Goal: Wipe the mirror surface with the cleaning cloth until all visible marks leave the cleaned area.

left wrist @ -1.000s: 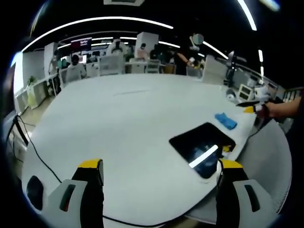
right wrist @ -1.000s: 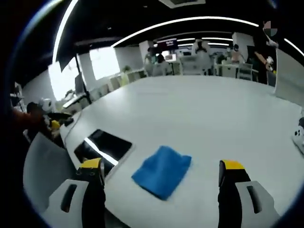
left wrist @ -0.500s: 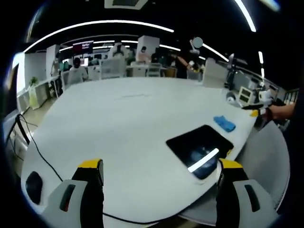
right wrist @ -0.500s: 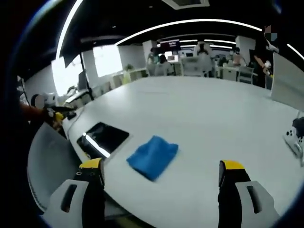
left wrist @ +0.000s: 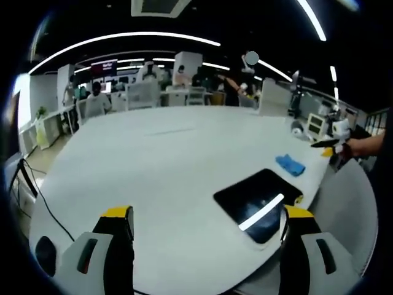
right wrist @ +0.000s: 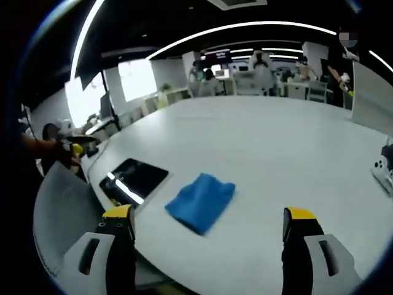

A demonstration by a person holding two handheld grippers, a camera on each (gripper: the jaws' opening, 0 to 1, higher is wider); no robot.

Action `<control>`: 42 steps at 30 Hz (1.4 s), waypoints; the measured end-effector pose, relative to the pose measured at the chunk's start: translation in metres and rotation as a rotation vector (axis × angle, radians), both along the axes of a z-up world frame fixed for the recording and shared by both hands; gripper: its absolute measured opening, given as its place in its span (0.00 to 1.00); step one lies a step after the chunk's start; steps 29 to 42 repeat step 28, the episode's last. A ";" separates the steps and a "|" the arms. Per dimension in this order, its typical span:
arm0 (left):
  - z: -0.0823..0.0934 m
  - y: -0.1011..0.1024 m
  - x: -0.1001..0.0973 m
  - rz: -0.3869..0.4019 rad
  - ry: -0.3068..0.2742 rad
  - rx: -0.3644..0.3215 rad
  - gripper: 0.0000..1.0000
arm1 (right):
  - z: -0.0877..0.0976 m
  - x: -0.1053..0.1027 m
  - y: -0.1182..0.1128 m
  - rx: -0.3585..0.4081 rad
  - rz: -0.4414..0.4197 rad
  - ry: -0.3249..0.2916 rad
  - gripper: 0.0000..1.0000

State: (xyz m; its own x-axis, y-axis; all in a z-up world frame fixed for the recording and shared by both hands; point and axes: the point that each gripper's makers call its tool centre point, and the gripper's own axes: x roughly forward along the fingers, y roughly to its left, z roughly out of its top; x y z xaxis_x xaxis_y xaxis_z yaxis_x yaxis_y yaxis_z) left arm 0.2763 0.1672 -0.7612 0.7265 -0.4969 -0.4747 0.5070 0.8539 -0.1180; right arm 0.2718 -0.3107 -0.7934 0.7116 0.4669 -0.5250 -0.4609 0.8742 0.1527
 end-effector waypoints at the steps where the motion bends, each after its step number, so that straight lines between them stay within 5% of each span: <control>1: 0.001 -0.001 0.001 -0.002 0.002 0.006 1.00 | 0.000 0.000 0.000 -0.001 0.000 0.000 1.00; 42: -0.003 0.004 0.003 0.011 0.015 0.014 1.00 | -0.004 -0.001 -0.005 -0.017 -0.002 0.009 1.00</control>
